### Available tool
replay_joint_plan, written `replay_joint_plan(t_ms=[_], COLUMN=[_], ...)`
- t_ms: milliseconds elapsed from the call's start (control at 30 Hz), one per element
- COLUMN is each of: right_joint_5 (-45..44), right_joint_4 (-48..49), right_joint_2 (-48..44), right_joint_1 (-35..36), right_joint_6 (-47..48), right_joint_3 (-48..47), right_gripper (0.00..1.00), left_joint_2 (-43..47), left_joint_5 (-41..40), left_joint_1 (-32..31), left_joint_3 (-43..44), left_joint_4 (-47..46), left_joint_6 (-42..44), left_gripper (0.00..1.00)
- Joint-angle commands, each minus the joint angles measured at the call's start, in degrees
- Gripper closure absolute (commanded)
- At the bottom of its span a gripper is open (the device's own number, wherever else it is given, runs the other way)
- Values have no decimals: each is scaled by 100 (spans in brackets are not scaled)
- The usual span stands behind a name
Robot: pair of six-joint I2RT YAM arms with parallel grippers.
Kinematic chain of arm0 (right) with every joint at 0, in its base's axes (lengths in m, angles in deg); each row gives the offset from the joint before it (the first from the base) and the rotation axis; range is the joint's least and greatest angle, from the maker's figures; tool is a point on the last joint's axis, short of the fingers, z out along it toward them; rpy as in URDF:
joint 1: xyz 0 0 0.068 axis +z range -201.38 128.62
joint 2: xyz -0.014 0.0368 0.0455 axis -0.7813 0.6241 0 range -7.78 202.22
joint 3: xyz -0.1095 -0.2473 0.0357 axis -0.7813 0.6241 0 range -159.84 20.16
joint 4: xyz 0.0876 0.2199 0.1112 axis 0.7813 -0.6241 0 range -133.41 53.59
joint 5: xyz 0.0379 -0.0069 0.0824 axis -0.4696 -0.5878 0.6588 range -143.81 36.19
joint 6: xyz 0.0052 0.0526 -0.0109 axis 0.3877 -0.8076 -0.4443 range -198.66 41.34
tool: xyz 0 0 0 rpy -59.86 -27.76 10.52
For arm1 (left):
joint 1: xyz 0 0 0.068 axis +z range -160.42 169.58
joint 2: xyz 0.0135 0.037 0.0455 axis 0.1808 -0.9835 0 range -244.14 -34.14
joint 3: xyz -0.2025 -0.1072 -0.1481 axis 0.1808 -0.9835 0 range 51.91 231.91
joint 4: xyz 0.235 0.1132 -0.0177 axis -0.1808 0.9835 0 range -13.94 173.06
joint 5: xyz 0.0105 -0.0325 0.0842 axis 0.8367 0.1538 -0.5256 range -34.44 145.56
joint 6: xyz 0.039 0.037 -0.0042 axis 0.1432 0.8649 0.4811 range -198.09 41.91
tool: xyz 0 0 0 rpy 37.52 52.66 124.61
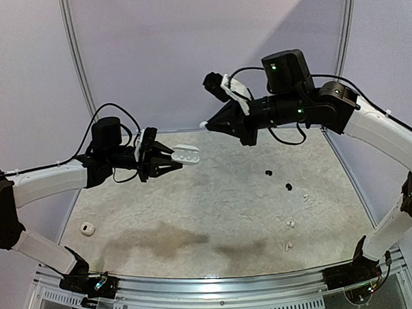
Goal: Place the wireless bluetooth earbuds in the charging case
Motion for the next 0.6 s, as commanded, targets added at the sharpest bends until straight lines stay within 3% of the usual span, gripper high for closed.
replay_joint_plan(t_ms=[0, 167, 567], right_joint_5=[127, 253, -392], right_joint_4=[-697, -920, -1593], right_joint_2=[586, 764, 1367], right_joint_1=[311, 426, 434], right_joint_6=[950, 1162, 1801], right_joint_3=[-727, -878, -1362], right_gripper=[100, 100, 100], left_joint_2=[1, 3, -22], left_joint_5=[15, -95, -70], left_joint_1=[-34, -39, -47], left_joint_3=[140, 117, 122], left_joint_4=[11, -98, -129], left_joint_6=[-9, -438, -517], left_gripper=[100, 100, 100])
